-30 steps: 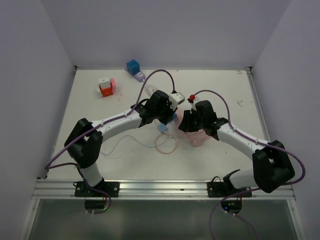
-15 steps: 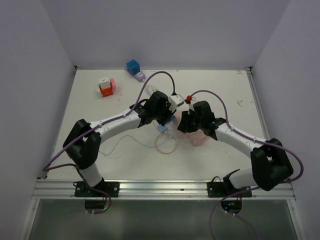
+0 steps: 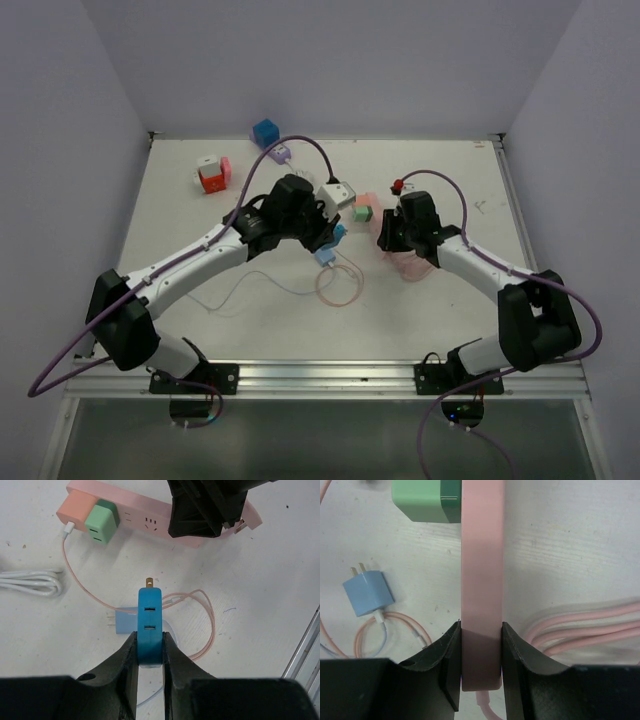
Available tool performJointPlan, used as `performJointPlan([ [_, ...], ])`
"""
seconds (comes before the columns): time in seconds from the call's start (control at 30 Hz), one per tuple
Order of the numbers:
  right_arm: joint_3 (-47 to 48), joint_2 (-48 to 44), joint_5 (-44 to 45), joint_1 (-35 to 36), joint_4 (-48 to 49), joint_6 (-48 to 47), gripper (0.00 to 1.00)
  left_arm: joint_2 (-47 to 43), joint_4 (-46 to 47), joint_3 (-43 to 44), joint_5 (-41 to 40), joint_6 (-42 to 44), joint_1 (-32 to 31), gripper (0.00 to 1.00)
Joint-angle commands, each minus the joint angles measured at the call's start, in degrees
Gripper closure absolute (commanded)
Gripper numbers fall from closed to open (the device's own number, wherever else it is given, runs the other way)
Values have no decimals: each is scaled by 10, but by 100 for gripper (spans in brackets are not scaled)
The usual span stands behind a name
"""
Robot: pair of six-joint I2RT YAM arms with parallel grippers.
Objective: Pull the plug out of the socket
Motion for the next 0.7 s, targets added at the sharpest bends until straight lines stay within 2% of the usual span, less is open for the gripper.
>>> performJointPlan([
  [0.0,49,-31,-11,3,33,-8,100,-26,15,-23,-1,-38,39,100],
  [0.2,46,-50,-29,-2,26,0,100,-41,81,-95,-25,-136,144,100],
  [0.43,8,-63,-52,-3,48,27,100,-17,153,-160,-30,-218,185,100],
  [0.53,-2,-67,-70,-3,59,32,100,11,180,-181,-3,-249,194,92],
  [0.67,-6,-72,-85,-3,63,32,100,33,212,-204,19,-282,206,74],
])
